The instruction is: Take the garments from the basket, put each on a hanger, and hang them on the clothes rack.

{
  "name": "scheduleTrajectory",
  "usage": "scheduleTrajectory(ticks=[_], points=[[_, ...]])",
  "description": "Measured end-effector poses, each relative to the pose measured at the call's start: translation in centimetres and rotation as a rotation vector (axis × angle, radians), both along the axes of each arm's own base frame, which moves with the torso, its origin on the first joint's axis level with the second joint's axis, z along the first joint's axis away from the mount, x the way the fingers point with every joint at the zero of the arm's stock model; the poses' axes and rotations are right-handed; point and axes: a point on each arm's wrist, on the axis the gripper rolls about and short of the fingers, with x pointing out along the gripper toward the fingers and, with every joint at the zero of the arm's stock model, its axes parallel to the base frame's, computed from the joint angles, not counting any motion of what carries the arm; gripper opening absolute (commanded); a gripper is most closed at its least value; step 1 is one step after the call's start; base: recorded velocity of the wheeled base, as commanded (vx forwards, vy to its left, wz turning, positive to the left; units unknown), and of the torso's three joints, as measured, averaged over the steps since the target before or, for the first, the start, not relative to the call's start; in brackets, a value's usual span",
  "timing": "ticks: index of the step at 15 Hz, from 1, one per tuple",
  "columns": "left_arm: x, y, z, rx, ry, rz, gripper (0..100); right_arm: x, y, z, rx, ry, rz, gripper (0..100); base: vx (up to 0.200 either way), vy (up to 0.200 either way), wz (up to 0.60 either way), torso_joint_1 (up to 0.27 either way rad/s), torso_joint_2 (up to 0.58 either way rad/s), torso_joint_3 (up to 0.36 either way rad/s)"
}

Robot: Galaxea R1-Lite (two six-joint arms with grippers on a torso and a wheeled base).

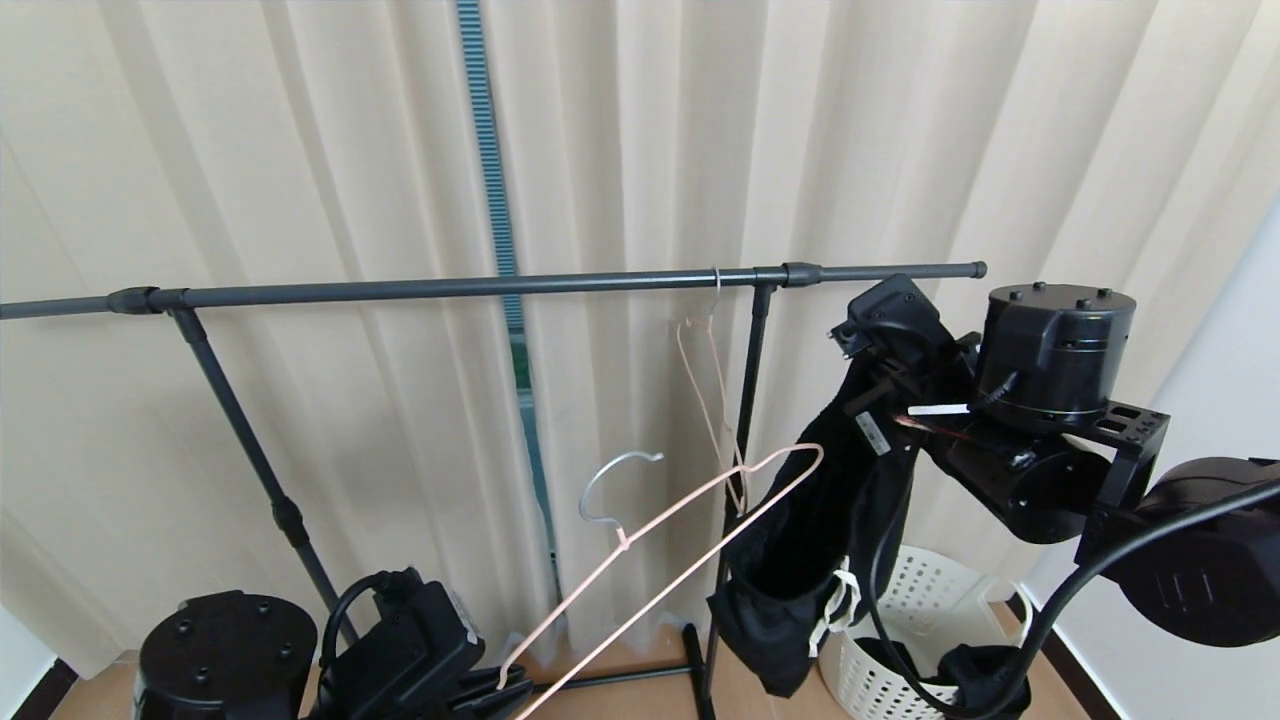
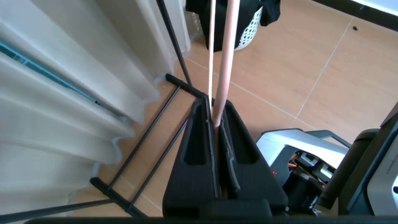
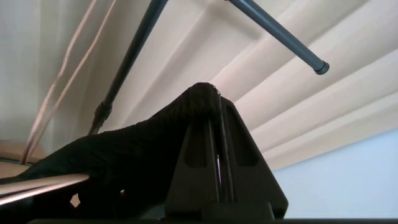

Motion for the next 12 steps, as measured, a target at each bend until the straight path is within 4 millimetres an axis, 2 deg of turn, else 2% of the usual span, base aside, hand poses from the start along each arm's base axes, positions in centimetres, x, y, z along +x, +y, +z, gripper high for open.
scheduleTrajectory(ticks=[7, 12], points=[[0.6, -0.5, -0.2, -0.004, 0.001, 0.004, 0, -2.5, 2.4, -0.7, -0.032, 0.011, 0.006, 0, 0.000, 0.000, 0.00, 0.000, 0.00, 0.000], [-0.1, -0.6, -0.5, -0.006, -0.004, -0.026, 0, -2.5, 3.1, -0.3, 0.001, -0.023, -0.018, 0, 0.000, 0.000, 0.00, 0.000, 0.00, 0.000]])
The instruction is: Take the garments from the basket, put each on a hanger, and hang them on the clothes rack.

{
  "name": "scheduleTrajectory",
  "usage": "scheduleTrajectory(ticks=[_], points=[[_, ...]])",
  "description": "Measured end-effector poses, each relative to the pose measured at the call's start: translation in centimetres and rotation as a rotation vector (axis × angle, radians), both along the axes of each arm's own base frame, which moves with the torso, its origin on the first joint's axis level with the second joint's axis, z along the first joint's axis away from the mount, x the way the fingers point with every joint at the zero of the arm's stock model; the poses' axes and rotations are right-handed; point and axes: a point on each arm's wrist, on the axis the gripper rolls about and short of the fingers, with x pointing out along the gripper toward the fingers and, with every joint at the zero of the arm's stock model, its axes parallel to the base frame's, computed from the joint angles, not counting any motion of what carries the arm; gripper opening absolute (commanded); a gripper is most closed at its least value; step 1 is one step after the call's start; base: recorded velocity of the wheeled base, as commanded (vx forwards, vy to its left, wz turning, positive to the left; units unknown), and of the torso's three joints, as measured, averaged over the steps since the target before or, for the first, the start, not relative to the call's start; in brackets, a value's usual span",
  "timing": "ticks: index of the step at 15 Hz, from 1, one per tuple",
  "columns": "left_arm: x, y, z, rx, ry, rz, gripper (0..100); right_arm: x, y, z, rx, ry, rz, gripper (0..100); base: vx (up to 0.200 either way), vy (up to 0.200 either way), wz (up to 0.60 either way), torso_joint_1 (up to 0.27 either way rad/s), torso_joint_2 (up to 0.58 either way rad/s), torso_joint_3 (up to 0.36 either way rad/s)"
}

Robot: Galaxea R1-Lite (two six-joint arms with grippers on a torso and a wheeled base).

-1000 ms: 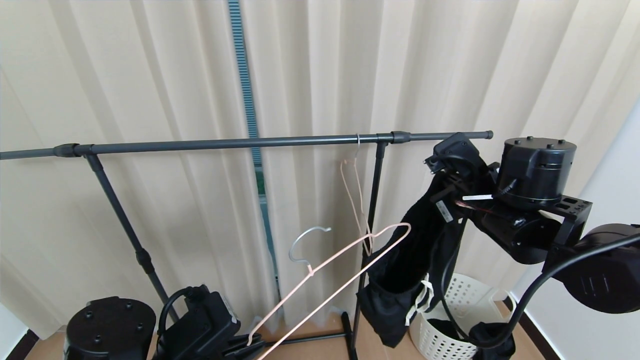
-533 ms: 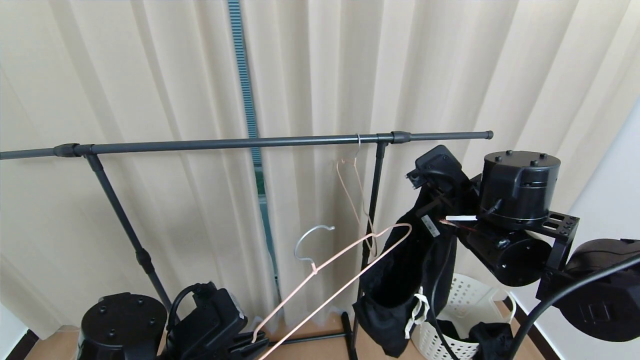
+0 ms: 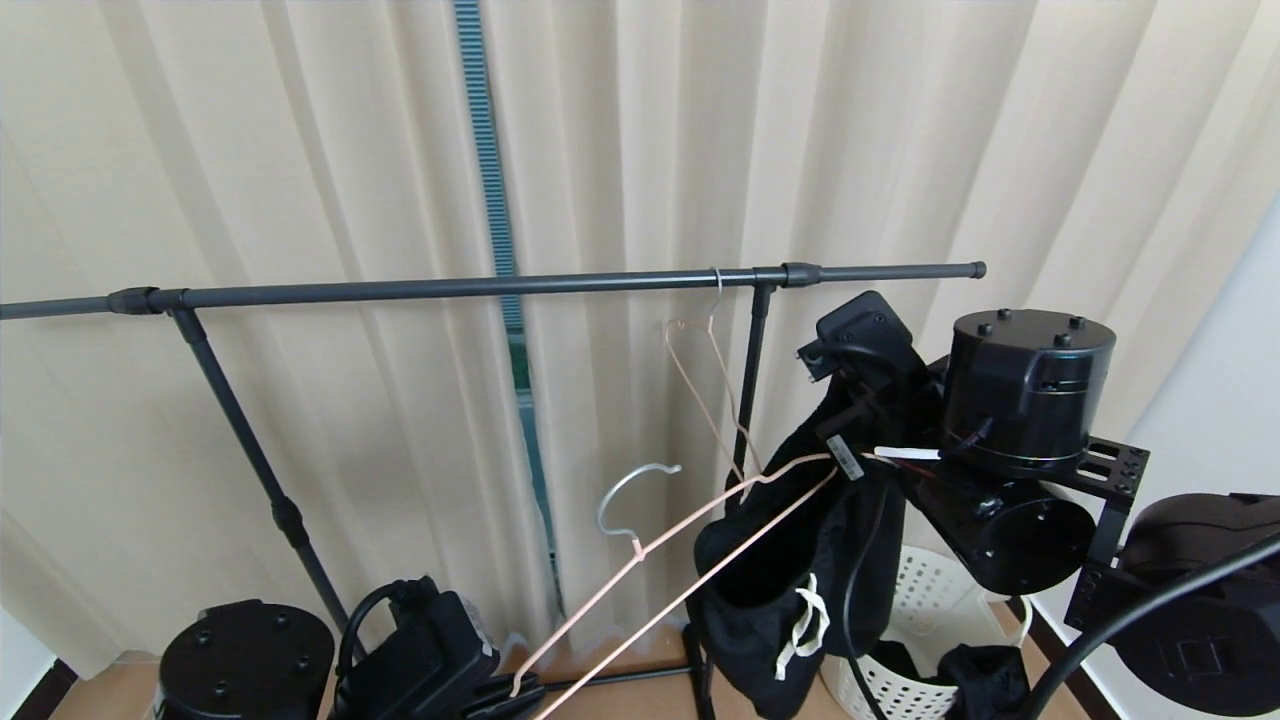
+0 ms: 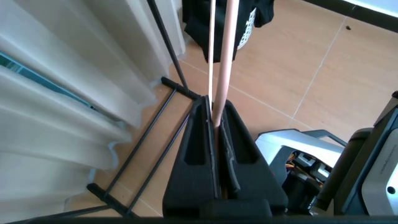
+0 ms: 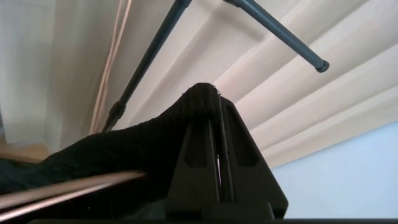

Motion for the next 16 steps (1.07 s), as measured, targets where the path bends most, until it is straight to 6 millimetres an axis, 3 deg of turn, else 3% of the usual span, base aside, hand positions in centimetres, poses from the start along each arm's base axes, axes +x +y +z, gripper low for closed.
scheduleTrajectory(ticks=[12, 16], points=[[0.3, -0.2, 0.2, -0.028, -0.010, 0.022, 0, -2.9, 2.1, -1.0, -0.030, 0.028, 0.093, 0, 0.000, 0.000, 0.00, 0.000, 0.00, 0.000], [0.2, -0.1, 0.1, -0.021, -0.005, 0.021, 0, -2.9, 2.5, -0.1, 0.031, -0.007, 0.050, 0, 0.000, 0.000, 0.00, 0.000, 0.00, 0.000]])
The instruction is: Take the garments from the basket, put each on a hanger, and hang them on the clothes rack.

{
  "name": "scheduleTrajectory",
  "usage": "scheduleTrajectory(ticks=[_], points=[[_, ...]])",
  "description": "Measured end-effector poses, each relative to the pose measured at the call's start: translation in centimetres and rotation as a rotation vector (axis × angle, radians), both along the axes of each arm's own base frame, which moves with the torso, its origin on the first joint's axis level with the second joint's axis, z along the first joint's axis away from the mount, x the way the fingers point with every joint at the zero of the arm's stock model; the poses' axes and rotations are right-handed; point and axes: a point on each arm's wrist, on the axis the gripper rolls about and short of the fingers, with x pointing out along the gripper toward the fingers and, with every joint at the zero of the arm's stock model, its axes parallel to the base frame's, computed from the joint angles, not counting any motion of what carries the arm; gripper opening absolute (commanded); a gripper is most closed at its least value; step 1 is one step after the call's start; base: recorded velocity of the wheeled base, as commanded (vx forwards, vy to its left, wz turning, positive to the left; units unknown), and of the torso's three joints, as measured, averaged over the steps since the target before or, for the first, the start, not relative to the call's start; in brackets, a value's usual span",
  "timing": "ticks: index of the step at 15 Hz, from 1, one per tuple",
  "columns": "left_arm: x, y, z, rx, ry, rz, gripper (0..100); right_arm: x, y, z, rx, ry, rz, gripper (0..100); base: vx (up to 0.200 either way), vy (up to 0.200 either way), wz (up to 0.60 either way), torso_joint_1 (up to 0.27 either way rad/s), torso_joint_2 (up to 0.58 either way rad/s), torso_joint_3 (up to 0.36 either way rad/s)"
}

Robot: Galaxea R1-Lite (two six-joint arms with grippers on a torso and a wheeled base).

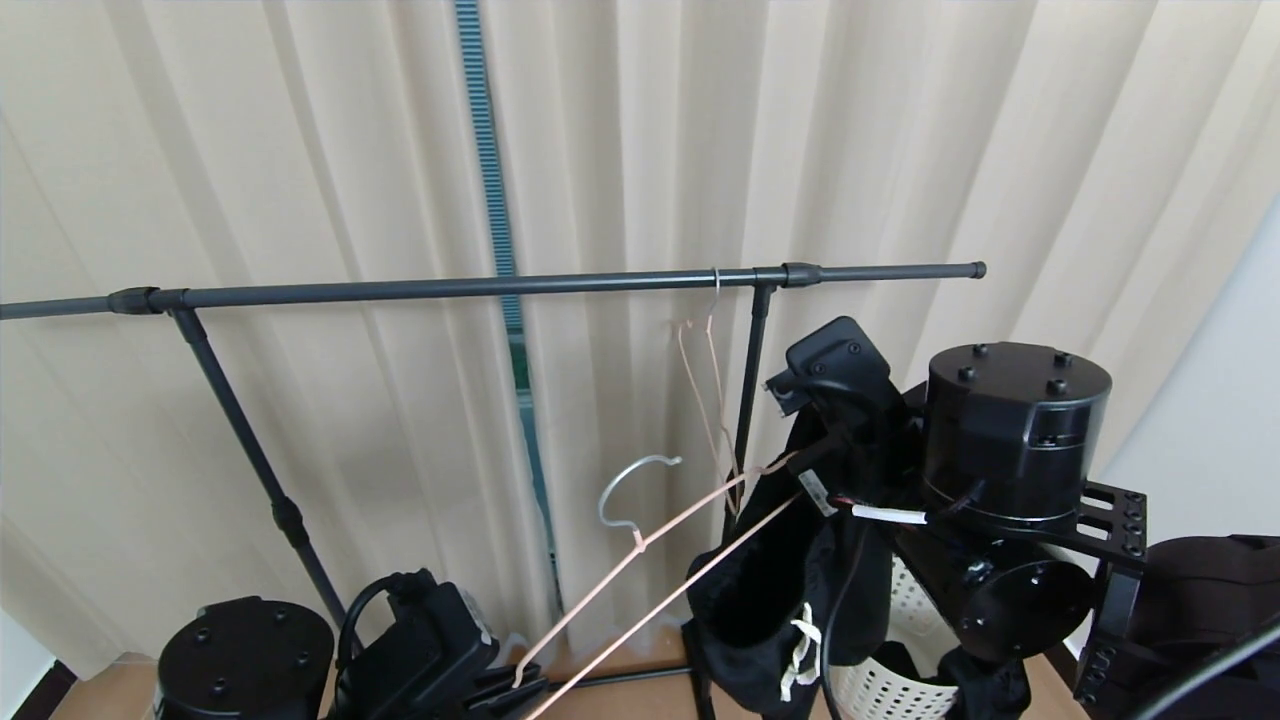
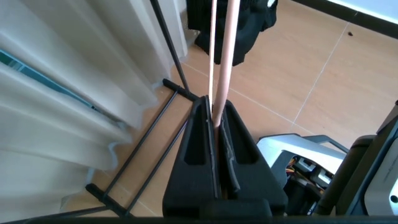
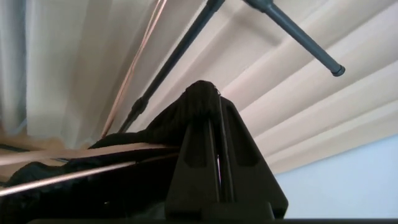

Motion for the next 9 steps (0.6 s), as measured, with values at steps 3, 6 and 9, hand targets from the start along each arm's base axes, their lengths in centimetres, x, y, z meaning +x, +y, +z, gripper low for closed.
scheduleTrajectory(ticks=[3, 6, 9], points=[[0.0, -0.1, -0.4, 0.018, 0.014, -0.006, 0, 0.2, 0.2, 1.0, 0.050, -0.028, -0.016, 0, 0.000, 0.000, 0.00, 0.000, 0.00, 0.000], [0.4, -0.4, -0.3, -0.004, 0.011, 0.007, 0, -0.5, 0.6, 1.0, 0.047, -0.024, 0.010, 0, 0.000, 0.000, 0.00, 0.000, 0.00, 0.000], [1.0, -0.6, 0.1, -0.058, 0.003, 0.077, 0, -1.0, 0.9, 0.7, 0.037, -0.014, 0.028, 0, 0.000, 0.000, 0.00, 0.000, 0.00, 0.000]])
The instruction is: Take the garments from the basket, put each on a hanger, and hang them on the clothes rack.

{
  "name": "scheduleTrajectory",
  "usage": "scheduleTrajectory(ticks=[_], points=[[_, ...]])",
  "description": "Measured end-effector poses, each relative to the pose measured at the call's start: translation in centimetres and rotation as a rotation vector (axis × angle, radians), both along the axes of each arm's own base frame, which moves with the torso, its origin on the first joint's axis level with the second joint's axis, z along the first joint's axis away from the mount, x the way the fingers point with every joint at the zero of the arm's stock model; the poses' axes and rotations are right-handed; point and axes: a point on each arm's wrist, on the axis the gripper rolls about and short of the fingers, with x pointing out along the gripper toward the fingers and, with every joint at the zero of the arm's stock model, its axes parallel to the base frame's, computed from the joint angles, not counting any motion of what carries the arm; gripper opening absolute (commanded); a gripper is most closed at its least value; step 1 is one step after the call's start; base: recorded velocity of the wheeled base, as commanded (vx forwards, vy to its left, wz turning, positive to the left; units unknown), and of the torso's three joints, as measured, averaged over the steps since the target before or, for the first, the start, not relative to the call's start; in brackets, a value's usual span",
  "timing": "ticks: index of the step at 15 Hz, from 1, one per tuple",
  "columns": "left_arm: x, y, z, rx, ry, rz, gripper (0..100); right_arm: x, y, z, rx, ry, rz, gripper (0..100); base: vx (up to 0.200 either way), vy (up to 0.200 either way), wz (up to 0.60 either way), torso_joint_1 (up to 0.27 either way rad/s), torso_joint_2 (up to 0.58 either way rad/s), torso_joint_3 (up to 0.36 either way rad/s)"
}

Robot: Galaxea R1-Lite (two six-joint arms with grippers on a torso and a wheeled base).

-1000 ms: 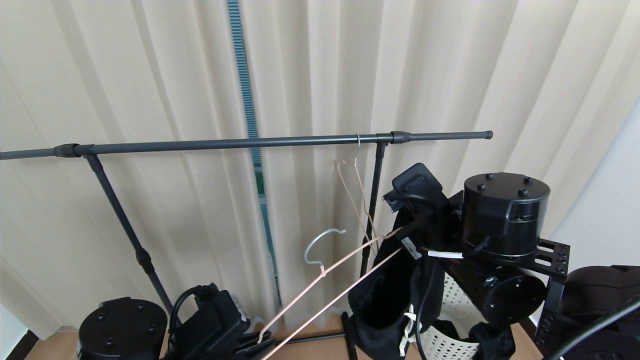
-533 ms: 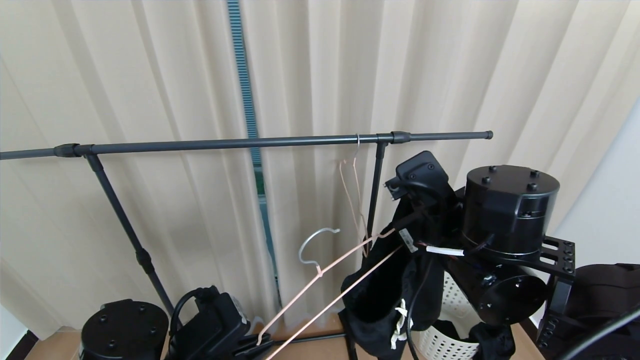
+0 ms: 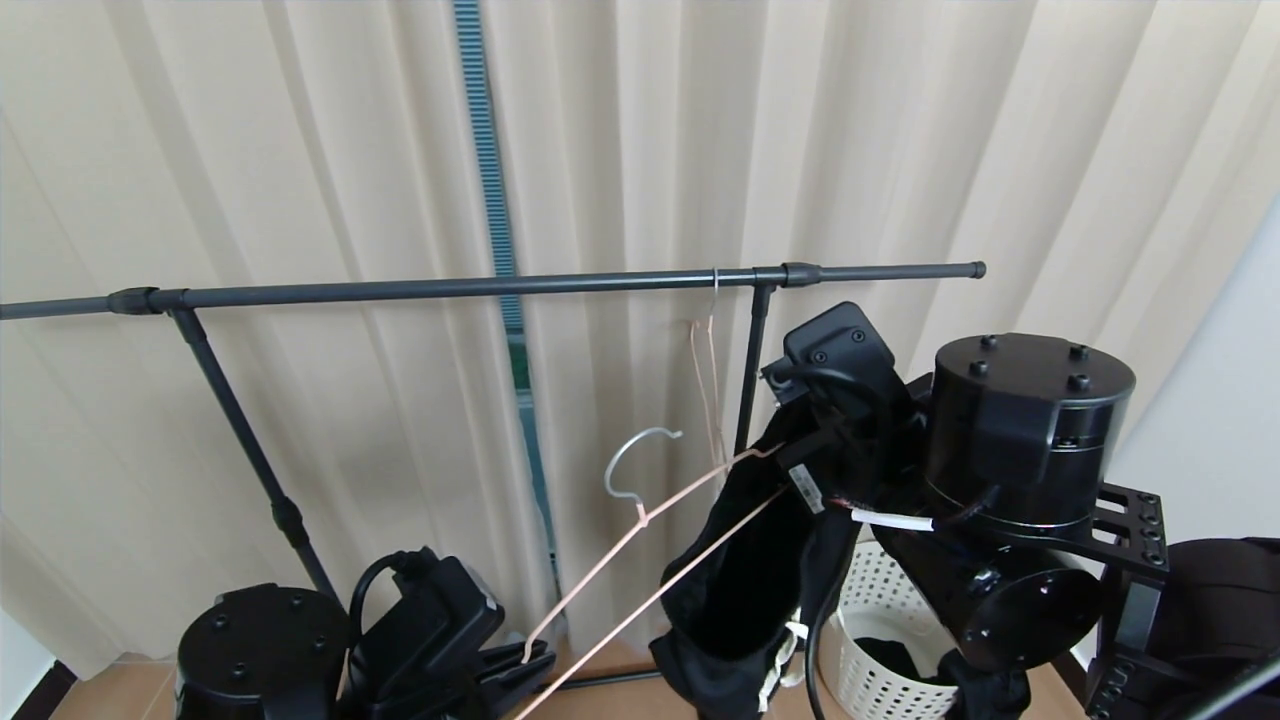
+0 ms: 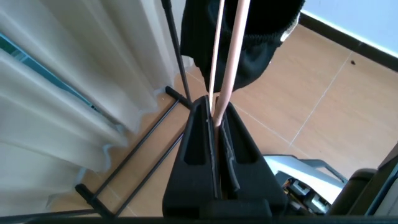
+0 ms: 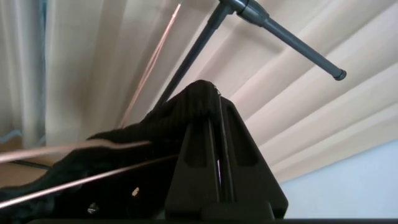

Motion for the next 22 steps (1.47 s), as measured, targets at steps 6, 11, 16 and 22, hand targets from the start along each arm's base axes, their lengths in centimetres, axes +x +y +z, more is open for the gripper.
scheduleTrajectory(ticks=[6, 11, 16, 22], points=[[0.3, -0.3, 0.2, -0.021, 0.002, 0.026, 0, -1.7, 1.2, -0.4, 0.006, 0.012, 0.065, 0, 0.000, 0.000, 0.00, 0.000, 0.00, 0.000], [0.2, -0.3, 0.1, -0.014, 0.005, 0.022, 0, -3.2, 2.5, -0.2, 0.055, 0.011, 0.120, 0, 0.000, 0.000, 0.00, 0.000, 0.00, 0.000], [0.2, -0.3, 0.0, -0.014, 0.006, 0.022, 0, -5.1, 3.2, 0.4, 0.085, 0.005, 0.188, 0, 0.000, 0.000, 0.00, 0.000, 0.00, 0.000], [0.3, -0.3, -0.2, -0.008, 0.014, 0.023, 0, -6.7, 3.8, 0.7, 0.111, 0.005, 0.245, 0, 0.000, 0.000, 0.00, 0.000, 0.00, 0.000]])
